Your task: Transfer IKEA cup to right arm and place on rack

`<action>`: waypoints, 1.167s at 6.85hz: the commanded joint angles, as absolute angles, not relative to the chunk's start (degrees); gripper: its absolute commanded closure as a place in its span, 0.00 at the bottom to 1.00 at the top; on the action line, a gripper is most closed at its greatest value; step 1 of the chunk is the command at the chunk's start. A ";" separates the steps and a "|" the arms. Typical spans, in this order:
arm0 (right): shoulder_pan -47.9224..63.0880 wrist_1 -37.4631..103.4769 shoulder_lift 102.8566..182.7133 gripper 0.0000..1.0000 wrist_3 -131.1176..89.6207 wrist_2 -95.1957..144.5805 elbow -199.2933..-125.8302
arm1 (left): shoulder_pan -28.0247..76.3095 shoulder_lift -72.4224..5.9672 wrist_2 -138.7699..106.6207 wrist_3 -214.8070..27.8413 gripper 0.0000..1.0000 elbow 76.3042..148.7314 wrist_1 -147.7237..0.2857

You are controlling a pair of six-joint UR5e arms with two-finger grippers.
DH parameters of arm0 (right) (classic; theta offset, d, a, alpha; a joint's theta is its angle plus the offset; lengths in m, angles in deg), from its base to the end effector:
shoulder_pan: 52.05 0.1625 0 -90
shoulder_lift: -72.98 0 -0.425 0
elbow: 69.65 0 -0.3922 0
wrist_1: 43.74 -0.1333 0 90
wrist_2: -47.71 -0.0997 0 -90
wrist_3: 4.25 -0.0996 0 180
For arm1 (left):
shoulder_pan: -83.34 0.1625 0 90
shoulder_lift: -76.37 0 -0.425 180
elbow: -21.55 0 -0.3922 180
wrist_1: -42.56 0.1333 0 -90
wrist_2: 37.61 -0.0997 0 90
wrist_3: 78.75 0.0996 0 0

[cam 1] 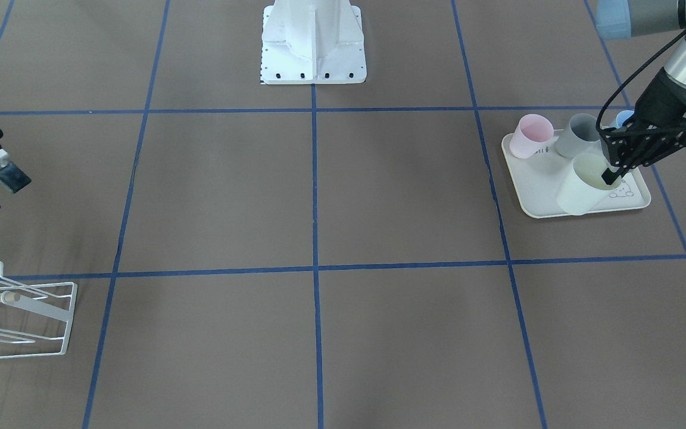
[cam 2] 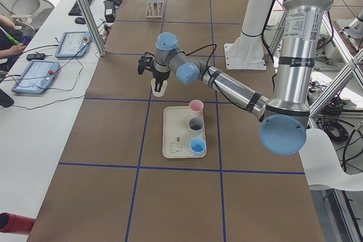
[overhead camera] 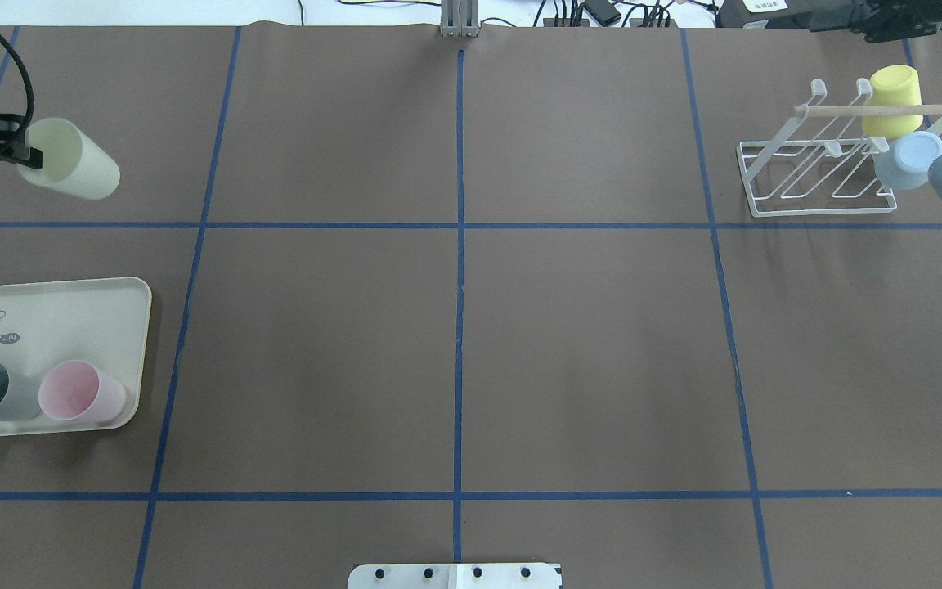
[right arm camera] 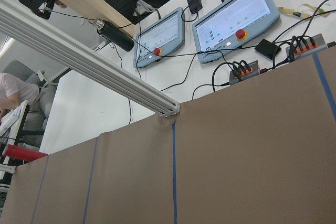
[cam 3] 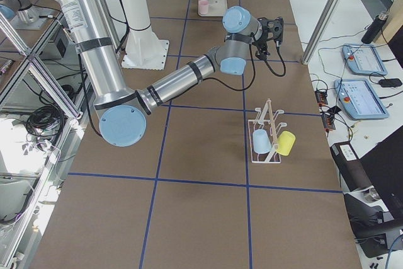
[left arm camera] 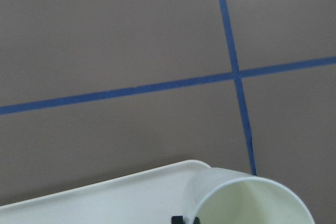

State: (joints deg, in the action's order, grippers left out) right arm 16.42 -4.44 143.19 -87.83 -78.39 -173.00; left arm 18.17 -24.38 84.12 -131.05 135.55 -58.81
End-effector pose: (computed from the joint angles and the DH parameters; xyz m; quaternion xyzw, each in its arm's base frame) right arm -0.1372 -0.5511 0.2575 0.2032 -0.6445 0.1872 0.7129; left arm 0.1498 -0.5165 0.3433 0.1378 0.4316 -0.1061 0.8852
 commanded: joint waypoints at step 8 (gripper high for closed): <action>-8.63 -15.44 134.78 0.00 -113.40 -44.92 -172.49 | 32.27 -34.64 61.82 -210.26 1.00 129.06 -104.57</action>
State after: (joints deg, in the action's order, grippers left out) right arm -8.04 -15.21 136.37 -111.23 -45.42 -172.46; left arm 31.87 -34.73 63.81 -201.71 131.79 -94.08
